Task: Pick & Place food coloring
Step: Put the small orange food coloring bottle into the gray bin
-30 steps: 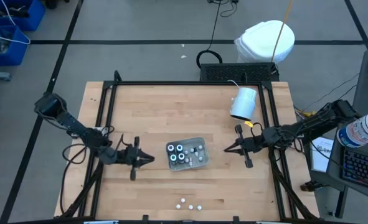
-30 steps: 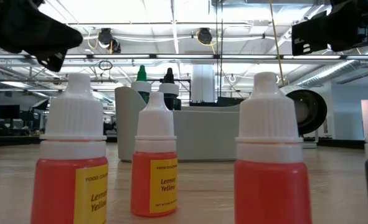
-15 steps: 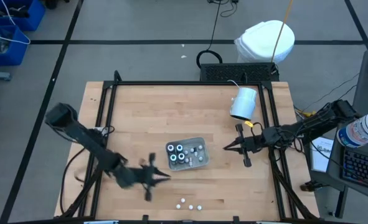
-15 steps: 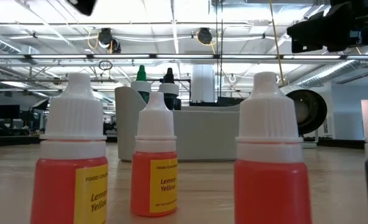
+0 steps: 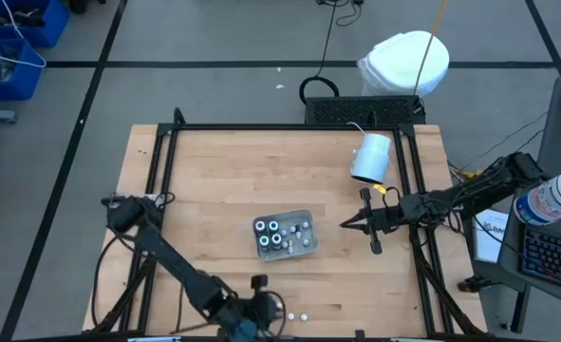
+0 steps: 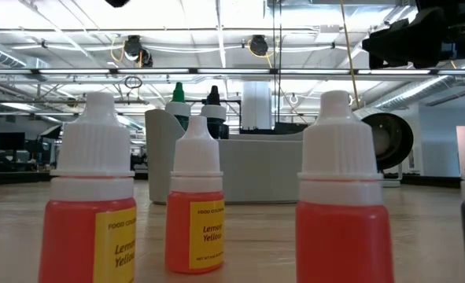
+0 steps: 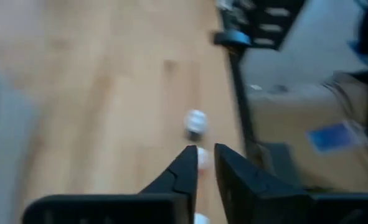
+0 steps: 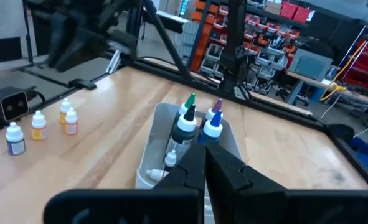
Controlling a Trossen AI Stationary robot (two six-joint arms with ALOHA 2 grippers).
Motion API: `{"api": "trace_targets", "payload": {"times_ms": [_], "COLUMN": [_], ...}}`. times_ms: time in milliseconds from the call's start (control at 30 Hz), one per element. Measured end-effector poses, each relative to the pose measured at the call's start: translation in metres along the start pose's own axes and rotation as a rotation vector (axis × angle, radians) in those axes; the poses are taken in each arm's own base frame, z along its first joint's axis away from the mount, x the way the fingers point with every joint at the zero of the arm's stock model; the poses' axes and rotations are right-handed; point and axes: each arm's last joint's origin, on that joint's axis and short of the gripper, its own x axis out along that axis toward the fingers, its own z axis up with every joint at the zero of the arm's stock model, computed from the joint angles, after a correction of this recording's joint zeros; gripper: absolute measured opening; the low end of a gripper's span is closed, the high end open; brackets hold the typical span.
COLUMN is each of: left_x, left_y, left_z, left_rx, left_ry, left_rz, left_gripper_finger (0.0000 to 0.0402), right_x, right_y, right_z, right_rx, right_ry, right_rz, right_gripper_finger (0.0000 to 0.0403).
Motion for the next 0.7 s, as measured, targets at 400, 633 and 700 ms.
{"api": "trace_targets", "payload": {"times_ms": [400, 633, 700], "left_x": [-0.004, -0.003, 0.001], "left_y": [-0.013, -0.009, -0.008], "left_z": [-0.013, -0.021, -0.025], "left_rx": [0.014, 0.006, -0.003], "left_ry": [0.095, 0.160, 0.168], "left_rz": [-0.036, 0.006, 0.013], "left_gripper_finger": [0.0205, 0.0225, 0.0225], "right_x": [0.000, 0.000, 0.000], "right_y": [0.000, 0.000, 0.000], "right_z": [0.000, 0.000, 0.000], "right_rx": [-0.034, -0.020, -0.018], "right_ry": [0.002, -0.003, -0.002], "right_rz": [0.001, -0.002, -0.002], "right_gripper_finger": [0.0000, 0.0000, 0.0000]}}
